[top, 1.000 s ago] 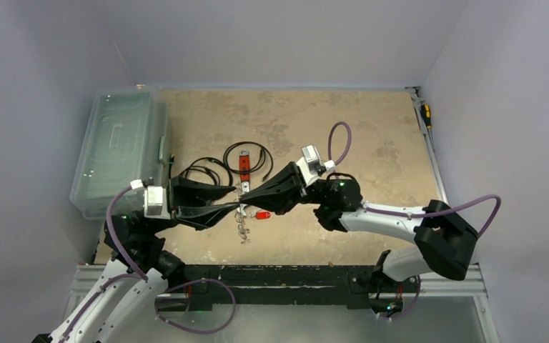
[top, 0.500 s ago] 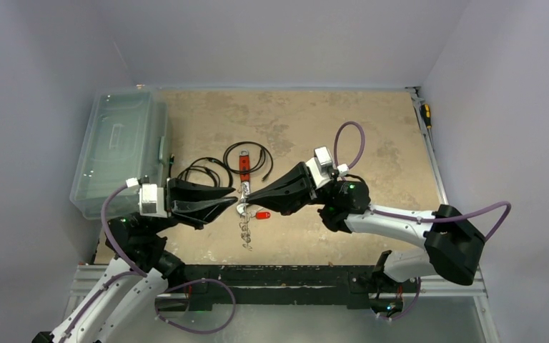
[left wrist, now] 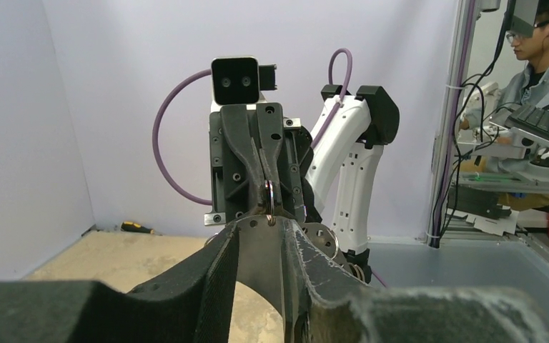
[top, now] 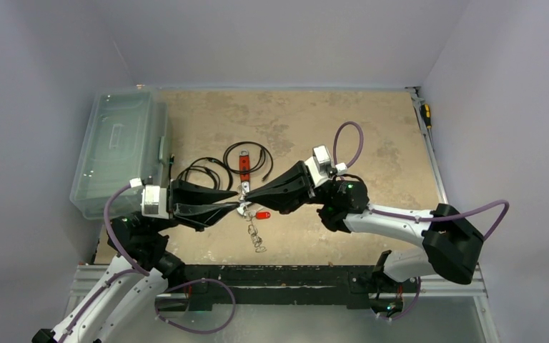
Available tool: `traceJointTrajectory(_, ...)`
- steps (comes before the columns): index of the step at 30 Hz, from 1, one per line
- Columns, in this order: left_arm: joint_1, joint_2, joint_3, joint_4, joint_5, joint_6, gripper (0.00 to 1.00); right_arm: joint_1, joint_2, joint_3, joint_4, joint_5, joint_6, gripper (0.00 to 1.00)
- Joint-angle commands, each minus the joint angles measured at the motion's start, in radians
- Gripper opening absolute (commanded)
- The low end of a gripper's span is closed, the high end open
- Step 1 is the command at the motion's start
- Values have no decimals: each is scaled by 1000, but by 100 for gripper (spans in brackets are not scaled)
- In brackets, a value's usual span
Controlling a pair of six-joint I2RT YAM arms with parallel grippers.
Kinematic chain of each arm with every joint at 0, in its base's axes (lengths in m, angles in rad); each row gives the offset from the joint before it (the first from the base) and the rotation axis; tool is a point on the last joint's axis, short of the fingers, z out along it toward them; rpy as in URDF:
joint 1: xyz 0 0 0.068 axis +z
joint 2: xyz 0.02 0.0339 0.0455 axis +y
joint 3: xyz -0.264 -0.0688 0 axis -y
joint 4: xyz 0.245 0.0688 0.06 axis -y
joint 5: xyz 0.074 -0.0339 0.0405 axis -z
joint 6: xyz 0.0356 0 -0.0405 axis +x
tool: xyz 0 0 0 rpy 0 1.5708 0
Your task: Put the keys on the keyring
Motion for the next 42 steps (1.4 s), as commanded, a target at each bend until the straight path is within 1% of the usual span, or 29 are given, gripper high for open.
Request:
traceJointTrajectory(1, 7, 1, 2, 34, 25, -11, 26, 2, -8, 29, 133, 26, -13, 0)
traceJointTrajectory(7, 7, 11, 3, 44, 29, -14, 17, 3, 16, 27, 158, 23, 6, 0)
traceJointTrajectory(16, 7, 33, 5, 46, 36, -16, 13, 7, 29, 28, 174, 21, 17, 0)
traceJointTrajectory(23, 8, 40, 9, 25, 31, 1, 0, 13, 39, 24, 194, 14, 29, 0)
traceJointTrajectory(27, 7, 45, 32, -50, 14, 52, 0, 17, 54, 28, 211, -9, 47, 0)
traceJointTrajectory(30, 7, 45, 66, -168, -6, 134, 0, 18, 59, 26, 203, -29, 59, 0)
traceJointTrajectory(31, 8, 44, 73, -198, -21, 155, 0, 17, 54, 22, 187, -35, 53, 1)
traceJointTrajectory(34, 7, 49, 86, -255, -49, 176, 0, 17, 5, 3, 69, -46, -12, 22)
traceJointTrajectory(38, 7, 56, 85, -263, -52, 184, 0, 17, -86, -28, -113, -27, -130, 49)
traceJointTrajectory(39, 7, 55, 87, -266, -56, 189, 0, 16, -106, -31, -157, -19, -155, 53)
traceJointTrajectory(42, 7, 54, 93, -288, -69, 211, 0, 16, -158, -39, -267, 20, -218, 61)
